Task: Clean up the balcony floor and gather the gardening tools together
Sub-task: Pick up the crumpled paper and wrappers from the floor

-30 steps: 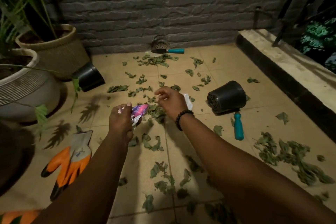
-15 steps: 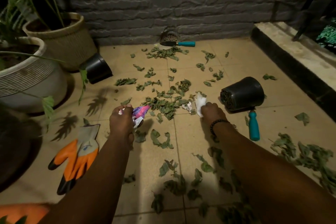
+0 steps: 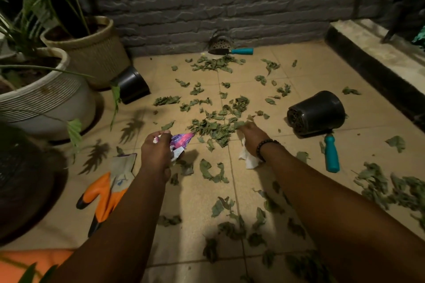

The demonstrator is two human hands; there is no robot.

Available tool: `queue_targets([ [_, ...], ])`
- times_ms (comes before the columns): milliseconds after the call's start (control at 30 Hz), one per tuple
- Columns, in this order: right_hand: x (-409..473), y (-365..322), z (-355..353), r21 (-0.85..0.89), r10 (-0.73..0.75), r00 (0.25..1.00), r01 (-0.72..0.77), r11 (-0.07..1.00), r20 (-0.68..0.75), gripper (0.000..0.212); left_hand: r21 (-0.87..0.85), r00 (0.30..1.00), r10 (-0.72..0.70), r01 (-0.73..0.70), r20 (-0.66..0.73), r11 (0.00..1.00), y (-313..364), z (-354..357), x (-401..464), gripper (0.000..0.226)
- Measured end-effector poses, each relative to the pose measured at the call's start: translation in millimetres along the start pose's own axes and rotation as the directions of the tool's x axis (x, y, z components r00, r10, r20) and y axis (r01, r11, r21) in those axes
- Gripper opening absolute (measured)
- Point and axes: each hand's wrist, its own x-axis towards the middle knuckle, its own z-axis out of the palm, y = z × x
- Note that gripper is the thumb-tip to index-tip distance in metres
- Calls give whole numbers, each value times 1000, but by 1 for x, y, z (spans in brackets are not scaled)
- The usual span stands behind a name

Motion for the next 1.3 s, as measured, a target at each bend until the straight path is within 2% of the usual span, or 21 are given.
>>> queue_targets([
  [33, 2, 2, 6, -11, 30, 999, -30, 1000, 31, 56, 3, 1000, 2, -2, 7, 1000, -1, 0, 0, 21],
  [133, -3, 3, 11, 33, 138, 988, -136, 990, -63, 57, 10, 1000, 10, -11, 17, 1000, 2, 1, -3, 16],
  [267, -20, 9, -5, 94, 169, 982, -162, 982, -80, 25, -1, 999, 10, -10, 35, 1000, 8, 3, -10, 3],
  [300, -21, 9, -9, 203, 190, 978, -168, 965, -90, 19, -3, 999, 16, -15, 37, 1000, 7, 5, -9, 5],
  [333, -23, 7, -15, 413, 228, 970, -173, 894, -86, 14, -8, 999, 18, -18, 44, 1000, 8, 6, -10, 7],
  [367, -27, 1, -24, 618, 253, 965, -155, 771, -73, 10, -16, 998, 19, -19, 51, 1000, 10, 7, -12, 7],
  [400, -32, -8, -35, 800, 257, 966, -124, 586, -38, 7, -27, 998, 14, -12, 64, 1000, 14, 9, -16, 8],
  [467, -46, -38, -57, 986, 131, 989, -80, 148, 60, 5, -64, 995, -1, 7, 103, 998, 19, 17, -22, 9],
  [500, -51, -56, -65, 996, 76, 996, -55, 72, 49, 7, -88, 991, -7, 19, 134, 996, 24, 23, -28, 9],
  [533, -58, -74, -70, 993, 58, 998, -23, 113, 16, 9, -121, 986, -7, 28, 168, 992, 31, 27, -35, 9],
  [633, -74, -118, -71, 874, 108, 980, 98, 476, -169, 5, -174, 965, 61, -16, 256, 985, 43, 43, -50, 16],
  [700, -84, -131, -72, 747, 159, 951, 97, 658, -264, 8, -192, 945, 67, -5, 319, 981, 50, 51, -58, 33],
  [733, -88, -134, -74, 709, 200, 936, 69, 702, -289, 12, -210, 931, 53, 26, 360, 977, 53, 53, -61, 44],
  [767, -94, -136, -77, 682, 236, 920, 45, 730, -314, 16, -217, 921, 47, 41, 387, 975, 55, 56, -62, 49],
  [833, -104, -140, -80, 596, 249, 875, 56, 801, -416, 23, -211, 907, 41, 53, 419, 976, 57, 59, -69, 33],
  [933, -116, -146, -92, 400, 123, 765, 186, 897, -632, 24, -251, 866, 24, 118, 500, 961, 61, 61, -81, 21],
  [1000, -119, -145, -106, 344, 59, 712, 264, 901, -700, 21, -430, 799, 91, 219, 594, 876, 71, 63, -94, 16],
  [1033, -119, -143, -113, 337, 47, 694, 288, 896, -718, 19, -541, 781, 125, 298, 611, 786, 76, 69, -99, 16],
  [1100, -121, -138, -122, 321, 52, 654, 299, 899, -755, 17, -592, 731, 147, 399, 666, 701, 86, 82, -109, 13],
  [1233, -125, -125, -126, 302, 114, 686, 160, 940, -719, 28, -534, 660, 183, 380, 729, 756, 81, 99, -111, 34],
  [1300, -126, -118, -128, 242, 133, 671, 71, 968, -730, 32, -478, 657, 160, 337, 736, 811, 79, 104, -114, 46],
])
